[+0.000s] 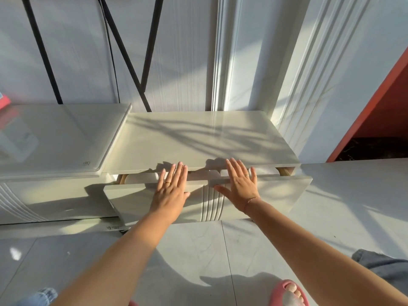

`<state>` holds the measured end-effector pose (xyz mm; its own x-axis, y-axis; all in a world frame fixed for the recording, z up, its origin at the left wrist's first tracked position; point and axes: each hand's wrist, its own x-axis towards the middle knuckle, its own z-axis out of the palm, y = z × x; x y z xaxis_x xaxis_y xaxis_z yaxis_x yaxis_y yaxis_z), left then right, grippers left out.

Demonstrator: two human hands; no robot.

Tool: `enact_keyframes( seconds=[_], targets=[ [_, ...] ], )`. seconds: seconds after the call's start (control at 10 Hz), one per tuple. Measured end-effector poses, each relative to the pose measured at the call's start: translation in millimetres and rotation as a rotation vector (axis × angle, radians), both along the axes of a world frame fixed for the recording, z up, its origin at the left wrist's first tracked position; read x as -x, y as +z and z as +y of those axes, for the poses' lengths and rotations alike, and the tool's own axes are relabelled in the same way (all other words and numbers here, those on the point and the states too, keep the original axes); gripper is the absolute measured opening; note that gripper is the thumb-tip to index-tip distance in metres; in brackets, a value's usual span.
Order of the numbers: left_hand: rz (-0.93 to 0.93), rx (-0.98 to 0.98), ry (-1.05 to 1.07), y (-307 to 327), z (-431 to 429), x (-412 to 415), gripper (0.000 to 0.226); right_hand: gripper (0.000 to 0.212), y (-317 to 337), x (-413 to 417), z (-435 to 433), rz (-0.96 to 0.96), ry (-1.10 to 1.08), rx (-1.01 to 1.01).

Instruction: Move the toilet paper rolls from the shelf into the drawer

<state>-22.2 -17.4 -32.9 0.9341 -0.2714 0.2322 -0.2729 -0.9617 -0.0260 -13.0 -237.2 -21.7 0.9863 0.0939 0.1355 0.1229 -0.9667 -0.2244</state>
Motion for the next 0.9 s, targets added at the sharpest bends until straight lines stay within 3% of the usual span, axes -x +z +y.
enact_keyframes(
  seconds=[0.4,0.8,0.9],
  targets=[
    [-0.095,0.14,-0.015,4,23,-39,0.063,0.06,-11,-33,12,-0.235,-0.119,-0.087],
    [-0.222,0.157,0.02,-3,7,-19,0.08,0.07,-11,-23,12,-0.136,-0.088,-0.039],
    [-0.296,0.086,-0.051,-17,7,-11,0.081,0.063,-19,-4,6,-0.387,-0.023,-0.167]
  ],
)
